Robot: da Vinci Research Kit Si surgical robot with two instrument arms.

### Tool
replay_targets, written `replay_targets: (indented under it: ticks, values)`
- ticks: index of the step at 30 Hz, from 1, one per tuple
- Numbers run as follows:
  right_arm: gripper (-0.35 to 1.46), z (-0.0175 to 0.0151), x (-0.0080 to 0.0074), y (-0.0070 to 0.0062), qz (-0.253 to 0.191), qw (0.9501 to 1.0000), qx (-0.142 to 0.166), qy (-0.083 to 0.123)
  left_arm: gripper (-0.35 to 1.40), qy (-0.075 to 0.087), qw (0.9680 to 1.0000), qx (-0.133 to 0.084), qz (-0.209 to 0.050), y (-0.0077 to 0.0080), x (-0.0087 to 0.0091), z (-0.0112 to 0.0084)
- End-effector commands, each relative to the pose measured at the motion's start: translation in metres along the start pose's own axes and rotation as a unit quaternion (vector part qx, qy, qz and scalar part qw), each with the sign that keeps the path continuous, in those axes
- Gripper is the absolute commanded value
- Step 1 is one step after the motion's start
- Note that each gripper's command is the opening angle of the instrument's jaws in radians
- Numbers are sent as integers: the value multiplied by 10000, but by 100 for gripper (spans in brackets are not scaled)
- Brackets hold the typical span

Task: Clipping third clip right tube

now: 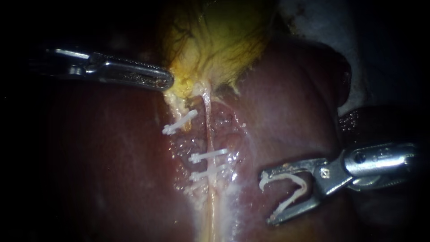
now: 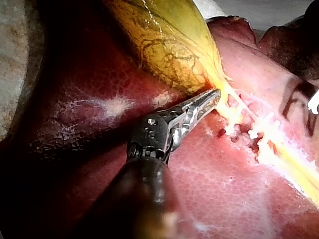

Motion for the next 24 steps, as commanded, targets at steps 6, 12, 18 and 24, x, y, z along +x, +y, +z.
replay_targets:
  ticks: [6,12,18,24]
  values:
    - [61,0,0,0,1,10000,-1,2,-35,13,10000,46,-33,-1,-13,-21]
    - [61,0,-1,1,3,10000,-4,3,-35,-69,9998,-144,-96,5,-43,-68]
    - [61,0,1,2,9,10000,-6,4,-35,-192,9994,-276,-49,11,-63,-99]
    - [60,1,17,19,76,9996,263,-14,-35,-205,9992,-337,-38,8,-57,-92]
